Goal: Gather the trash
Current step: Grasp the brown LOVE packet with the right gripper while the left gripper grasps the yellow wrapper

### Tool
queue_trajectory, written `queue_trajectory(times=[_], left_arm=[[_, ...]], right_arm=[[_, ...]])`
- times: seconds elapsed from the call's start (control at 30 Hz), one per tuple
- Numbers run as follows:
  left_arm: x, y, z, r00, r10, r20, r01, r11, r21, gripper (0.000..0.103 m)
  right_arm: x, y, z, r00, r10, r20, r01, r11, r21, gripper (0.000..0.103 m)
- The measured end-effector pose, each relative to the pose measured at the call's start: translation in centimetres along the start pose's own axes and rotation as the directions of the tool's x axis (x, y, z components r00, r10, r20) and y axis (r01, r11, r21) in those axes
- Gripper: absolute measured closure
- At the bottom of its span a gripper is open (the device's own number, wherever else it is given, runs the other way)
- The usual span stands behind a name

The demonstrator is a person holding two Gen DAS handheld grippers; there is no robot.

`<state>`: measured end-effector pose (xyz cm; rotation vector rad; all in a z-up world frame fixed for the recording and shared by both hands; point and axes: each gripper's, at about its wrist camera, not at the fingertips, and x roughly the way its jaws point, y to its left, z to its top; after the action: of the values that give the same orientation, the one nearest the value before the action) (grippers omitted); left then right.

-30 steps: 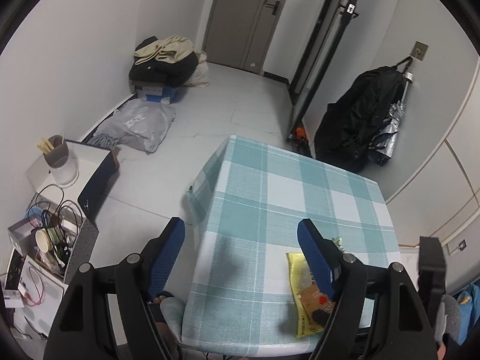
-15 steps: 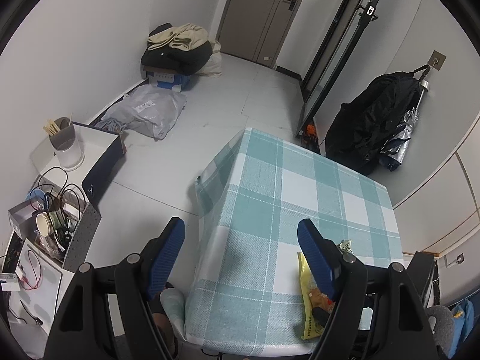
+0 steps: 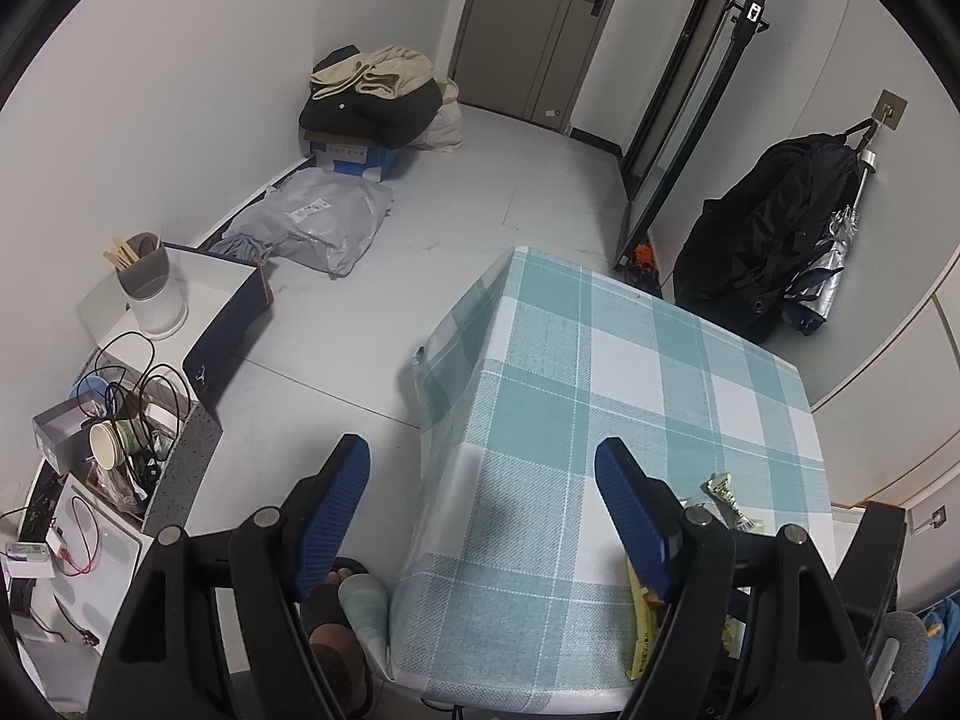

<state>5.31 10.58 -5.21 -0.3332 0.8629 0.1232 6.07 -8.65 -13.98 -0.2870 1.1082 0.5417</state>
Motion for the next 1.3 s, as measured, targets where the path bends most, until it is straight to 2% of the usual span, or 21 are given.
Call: queue_trajectory(times=[0.3, 0.47, 0.63, 0.73, 0.87, 1.0, 1.07, 1.13, 1.2, 1.3], left_arm=[[0.2, -0.1, -0.6, 1.000, 0.023, 0.001, -0.023, 1.000, 0.021, 0.028], [0.5, -0.5, -1.0, 1.000, 0.018, -0.017, -0.017, 0.999, 0.045, 0.028], [1.1, -1.6, -1.7, 0.996, -0.035, -0.077, 0.041, 0.996, 0.080, 0.028], [2.0, -2.6, -2.4, 0.985, -0.090, -0.148, 0.104, 0.991, 0.086, 0.028], [3.1, -4.8, -3.8, 0.956, -0.153, -0.251, 0.185, 0.977, 0.108, 0.028], [3.7, -7.1, -5.3, 0.926, -0.178, -0.334, 0.236, 0.962, 0.141, 0.028], [4.0, -8.1, -5.9, 0.905, -0.198, -0.376, 0.268, 0.952, 0.145, 0.028], [4.4, -9.4, -6.6, 0.902, -0.165, -0.399, 0.253, 0.951, 0.178, 0.028], [4.9, -10.5, -7.3, 0.889, -0.149, -0.432, 0.258, 0.944, 0.205, 0.028], [5.6, -11.4, -8.2, 0.890, -0.092, -0.447, 0.216, 0.948, 0.234, 0.028]], right_arm=[[-1.3, -1.2, 0.0, 0.997, 0.069, 0.042, -0.073, 0.993, 0.092, 0.067], [-3.4, -2.2, -0.1, 0.988, 0.107, 0.116, -0.123, 0.983, 0.139, 0.067], [-5.6, -4.5, -0.6, 0.977, 0.105, 0.187, -0.142, 0.970, 0.196, 0.067], [-6.8, -6.8, -1.3, 0.969, 0.118, 0.218, -0.175, 0.949, 0.262, 0.067], [-8.0, -9.3, -2.5, 0.966, 0.094, 0.241, -0.169, 0.933, 0.317, 0.067], [-9.5, -11.2, -3.7, 0.959, 0.089, 0.269, -0.184, 0.918, 0.351, 0.067], [-10.0, -11.9, -4.2, 0.956, 0.087, 0.282, -0.189, 0.913, 0.361, 0.067], [-10.7, -12.5, -4.7, 0.951, 0.089, 0.296, -0.201, 0.905, 0.375, 0.067], [-11.1, -13.0, -5.2, 0.947, 0.094, 0.307, -0.213, 0.898, 0.384, 0.067], [-11.8, -13.5, -5.7, 0.941, 0.099, 0.324, -0.228, 0.892, 0.389, 0.067]])
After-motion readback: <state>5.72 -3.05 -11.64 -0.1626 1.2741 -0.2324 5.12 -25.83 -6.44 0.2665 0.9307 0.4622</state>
